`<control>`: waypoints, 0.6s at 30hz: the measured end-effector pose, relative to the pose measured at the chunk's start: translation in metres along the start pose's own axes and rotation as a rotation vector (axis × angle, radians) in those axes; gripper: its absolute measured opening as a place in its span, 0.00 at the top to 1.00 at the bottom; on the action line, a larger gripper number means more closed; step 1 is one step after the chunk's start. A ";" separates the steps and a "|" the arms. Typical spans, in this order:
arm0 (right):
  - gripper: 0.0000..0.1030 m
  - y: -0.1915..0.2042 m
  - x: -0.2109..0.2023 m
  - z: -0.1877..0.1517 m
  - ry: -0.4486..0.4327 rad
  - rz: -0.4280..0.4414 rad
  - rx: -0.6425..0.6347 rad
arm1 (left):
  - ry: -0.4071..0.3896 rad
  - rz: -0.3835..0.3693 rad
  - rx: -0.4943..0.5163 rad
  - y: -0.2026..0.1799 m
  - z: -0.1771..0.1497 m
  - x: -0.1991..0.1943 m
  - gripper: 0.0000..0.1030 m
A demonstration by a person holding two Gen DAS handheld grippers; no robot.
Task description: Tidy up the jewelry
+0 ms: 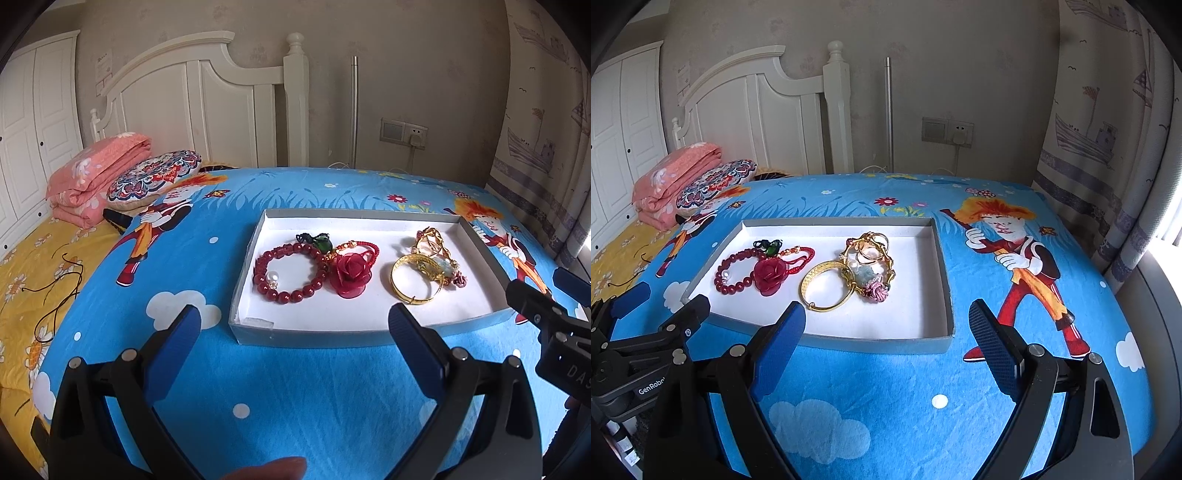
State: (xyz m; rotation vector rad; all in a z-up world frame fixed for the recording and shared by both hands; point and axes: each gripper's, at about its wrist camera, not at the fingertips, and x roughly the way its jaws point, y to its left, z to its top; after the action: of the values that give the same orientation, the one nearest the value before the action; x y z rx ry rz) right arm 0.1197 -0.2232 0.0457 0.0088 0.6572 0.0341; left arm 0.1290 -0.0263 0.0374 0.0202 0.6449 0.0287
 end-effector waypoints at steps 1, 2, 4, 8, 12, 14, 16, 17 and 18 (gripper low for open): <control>0.18 0.000 0.000 0.000 0.000 0.000 0.000 | 0.000 0.001 0.000 0.000 0.000 0.000 0.05; 0.18 0.000 0.000 0.000 0.000 0.001 0.001 | 0.001 0.002 -0.001 0.000 -0.001 0.000 0.05; 0.18 0.000 0.000 0.000 0.000 0.000 0.000 | 0.001 0.001 -0.003 0.000 -0.002 -0.001 0.05; 0.18 0.000 0.000 0.000 0.001 0.000 0.001 | 0.003 0.001 -0.002 0.000 -0.004 -0.001 0.05; 0.18 0.000 0.000 0.000 0.001 0.000 0.001 | 0.004 0.001 0.000 0.000 -0.004 -0.001 0.05; 0.18 0.000 0.000 0.000 0.001 0.001 0.002 | 0.004 0.001 0.000 -0.001 -0.004 -0.001 0.05; 0.18 0.000 0.000 0.000 0.001 0.000 0.001 | 0.004 0.002 0.001 -0.001 -0.004 -0.001 0.05; 0.18 0.000 0.000 0.000 0.001 0.001 0.001 | 0.005 0.001 0.000 -0.001 -0.004 0.000 0.05; 0.18 0.000 0.000 0.000 0.001 0.001 0.001 | 0.005 0.002 0.000 -0.001 -0.004 0.000 0.05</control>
State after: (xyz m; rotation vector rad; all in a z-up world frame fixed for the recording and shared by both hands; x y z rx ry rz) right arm 0.1196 -0.2232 0.0453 0.0098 0.6578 0.0345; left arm 0.1261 -0.0269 0.0343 0.0203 0.6503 0.0305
